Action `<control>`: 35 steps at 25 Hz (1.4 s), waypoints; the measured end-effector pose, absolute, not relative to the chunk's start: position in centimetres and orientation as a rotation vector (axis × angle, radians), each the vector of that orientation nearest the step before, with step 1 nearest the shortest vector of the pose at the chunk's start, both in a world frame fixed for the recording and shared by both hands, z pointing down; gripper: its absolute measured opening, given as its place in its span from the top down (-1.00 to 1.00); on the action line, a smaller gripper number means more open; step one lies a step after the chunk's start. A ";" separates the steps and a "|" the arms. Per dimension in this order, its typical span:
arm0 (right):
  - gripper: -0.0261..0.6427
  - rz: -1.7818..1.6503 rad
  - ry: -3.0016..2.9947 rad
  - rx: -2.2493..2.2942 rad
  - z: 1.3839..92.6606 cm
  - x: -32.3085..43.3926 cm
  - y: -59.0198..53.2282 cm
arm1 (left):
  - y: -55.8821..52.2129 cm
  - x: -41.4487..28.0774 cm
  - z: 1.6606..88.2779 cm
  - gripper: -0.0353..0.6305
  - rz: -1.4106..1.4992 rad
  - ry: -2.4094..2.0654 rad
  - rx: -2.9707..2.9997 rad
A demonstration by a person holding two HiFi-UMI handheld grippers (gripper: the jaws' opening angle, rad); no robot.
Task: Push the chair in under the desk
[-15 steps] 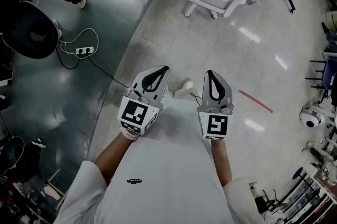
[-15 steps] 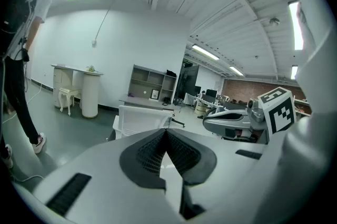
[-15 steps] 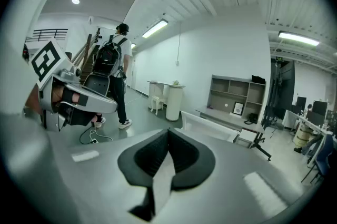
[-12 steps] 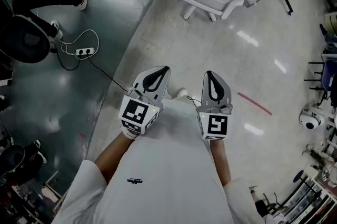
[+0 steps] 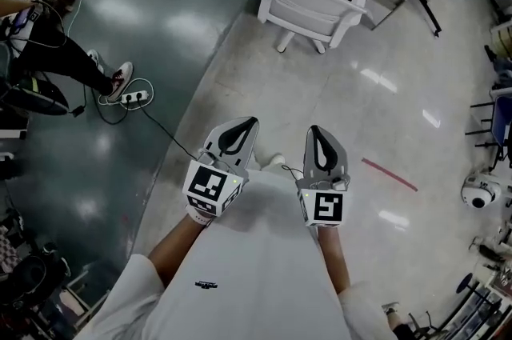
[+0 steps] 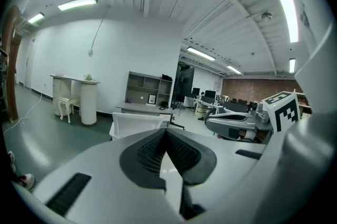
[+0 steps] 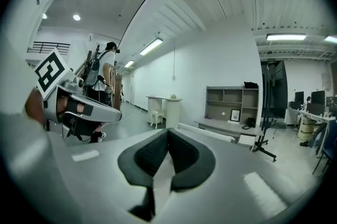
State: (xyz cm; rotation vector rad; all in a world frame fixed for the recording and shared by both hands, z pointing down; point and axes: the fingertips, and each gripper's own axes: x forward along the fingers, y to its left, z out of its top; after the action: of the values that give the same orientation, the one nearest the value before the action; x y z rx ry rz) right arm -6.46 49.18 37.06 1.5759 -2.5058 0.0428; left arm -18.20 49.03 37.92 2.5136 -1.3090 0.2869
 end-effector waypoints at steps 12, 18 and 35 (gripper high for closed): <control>0.89 0.278 -2.574 1.620 38.7 1.8 49.9 | 49.6 -11.5 38.2 0.87 0.452 -1.238 2.601; 0.89 0.231 -2.574 1.655 38.3 4.5 48.2 | 47.8 -9.6 37.9 0.87 0.422 -1.251 2.577; 0.89 0.171 -2.595 1.553 39.8 3.7 31.4 | 30.9 -7.9 39.8 0.87 0.381 -1.201 2.577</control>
State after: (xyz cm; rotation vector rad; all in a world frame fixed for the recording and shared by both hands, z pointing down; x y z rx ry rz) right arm 3.74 31.37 39.80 1.5527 -2.5954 0.1707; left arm -7.88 30.89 39.81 2.5770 -1.2013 0.3811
